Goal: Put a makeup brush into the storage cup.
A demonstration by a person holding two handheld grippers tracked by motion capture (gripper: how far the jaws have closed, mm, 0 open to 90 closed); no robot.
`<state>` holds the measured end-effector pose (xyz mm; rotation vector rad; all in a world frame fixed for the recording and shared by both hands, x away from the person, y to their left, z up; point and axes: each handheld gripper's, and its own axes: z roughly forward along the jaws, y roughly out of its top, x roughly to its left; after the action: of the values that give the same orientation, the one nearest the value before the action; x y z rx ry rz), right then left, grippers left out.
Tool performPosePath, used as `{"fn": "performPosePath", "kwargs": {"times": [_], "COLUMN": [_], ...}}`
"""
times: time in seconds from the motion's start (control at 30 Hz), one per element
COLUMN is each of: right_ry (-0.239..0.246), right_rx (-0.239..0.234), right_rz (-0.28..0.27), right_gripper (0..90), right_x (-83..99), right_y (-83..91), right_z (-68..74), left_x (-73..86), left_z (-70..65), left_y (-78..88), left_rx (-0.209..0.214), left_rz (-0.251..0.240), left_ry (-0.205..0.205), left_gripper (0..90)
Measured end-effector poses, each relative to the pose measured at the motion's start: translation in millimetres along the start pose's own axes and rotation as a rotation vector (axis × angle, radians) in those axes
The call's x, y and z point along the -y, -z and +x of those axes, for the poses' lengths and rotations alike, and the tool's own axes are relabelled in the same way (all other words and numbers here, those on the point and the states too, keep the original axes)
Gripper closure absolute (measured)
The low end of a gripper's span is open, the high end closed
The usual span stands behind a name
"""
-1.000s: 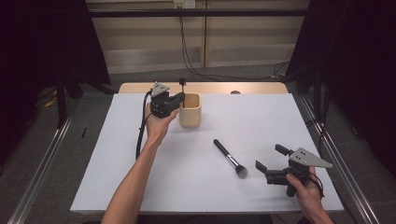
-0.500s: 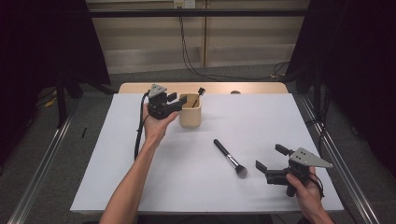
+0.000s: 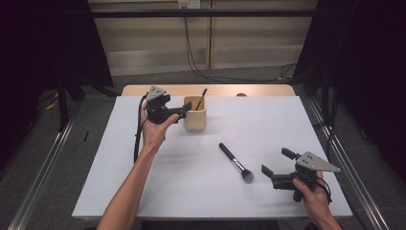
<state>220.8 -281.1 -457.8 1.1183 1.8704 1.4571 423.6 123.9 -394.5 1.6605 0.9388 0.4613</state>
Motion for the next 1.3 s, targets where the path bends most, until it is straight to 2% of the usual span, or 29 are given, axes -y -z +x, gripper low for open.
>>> {"fn": "performPosePath", "kwargs": {"times": [0.13, 0.23, 0.3, 0.33, 0.4, 0.53, 0.57, 0.63, 0.7, 0.77, 0.8, 0.9, 0.93, 1.0, 1.07, 1.13, 1.2, 1.3], "right_ry": [-0.005, 0.001, 0.000, -0.004, 0.000, 0.002, 0.004, 0.001, 0.004, 0.002, 0.001, 0.002, 0.000, -0.004, 0.002, 0.003, 0.000, 0.002], "right_rx": [0.003, 0.000, 0.000, 0.002, 0.002, -0.001, -0.002, -0.003, -0.004, 0.001, 0.001, 0.003, 0.002, 0.004, 0.003, 0.004, 0.004, 0.004], "right_rz": [-0.002, 0.000, -0.002, -0.003, -0.004, -0.004, -0.003, -0.002, -0.004, -0.002, -0.002, -0.003, -0.003, -0.004, -0.001, 0.000, -0.003, -0.002], "right_gripper": [0.0, 0.0, 0.0, 0.0, 0.0, 0.0, 0.0, 0.0, 0.0, 0.0, 0.0, 0.0, 0.0, 0.0, 0.0, 0.0, 0.0, 0.0], "right_x": [-0.2, -0.1, -0.3, -0.4, -0.2, -0.3, -0.2, -0.2, -0.3, -0.2, -0.1, -0.3, -0.3, -0.3, -0.2, -0.2, -0.3, -0.4], "right_y": [-0.4, -0.3, -0.1, 0.1, 0.8, 0.8, 0.1, -0.2, 0.0, -0.1, -0.3, 0.4, 0.3, 0.1, -0.2, -0.1, 0.0, 0.2], "right_z": [0.2, 0.2, 0.3, 0.3, -0.2, 0.0, 0.5, 0.8, 1.0, 0.4, 0.2, 0.4, 0.4, 0.6, 0.0, -0.1, 0.0, 0.4], "left_x": [2.2, 3.7, 5.0, 6.2, 8.9, 16.2, 18.9, 19.4, 18.8, 18.0, 17.7, 20.0, 22.1, 23.3, 25.3, 27.0, 30.7, 34.1], "left_z": [-1.8, -2.9, -3.1, -3.1, -1.2, 0.5, -1.0, -1.6, -3.4, -3.4, -3.6, -4.6, -5.2, -4.9, -3.6, -1.3, 0.3, 2.3], "left_y": [3.4, 7.5, 10.4, 11.8, 13.6, 17.8, 22.2, 24.9, 31.7, 37.7, 40.4, 46.7, 50.8, 52.7, 56.8, 61.6, 67.1, 73.7], "left_rx": [-0.001, 0.015, 0.017, 0.014, 0.017, -0.005, -0.022, -0.012, -0.033, -0.018, -0.022, -0.012, -0.011, -0.007, -0.012, -0.001, -0.014, -0.034], "left_rz": [0.010, 0.004, 0.006, 0.007, 0.030, 0.042, 0.036, 0.032, 0.004, -0.020, -0.026, -0.038, -0.039, -0.041, -0.035, -0.001, -0.021, -0.018], "left_ry": [-0.030, -0.017, -0.033, -0.029, -0.037, -0.058, -0.073, -0.069, -0.095, -0.076, -0.088, -0.093, -0.110, -0.112, -0.114, -0.093, -0.091, -0.092], "left_gripper": [4.9, 5.0, 4.9, 4.8, 4.5, 4.4, 4.6, 5.0, 5.1, 5.0, 5.0, 5.0, 5.0, 5.0, 4.8, 3.9, 3.5, 3.3]}}
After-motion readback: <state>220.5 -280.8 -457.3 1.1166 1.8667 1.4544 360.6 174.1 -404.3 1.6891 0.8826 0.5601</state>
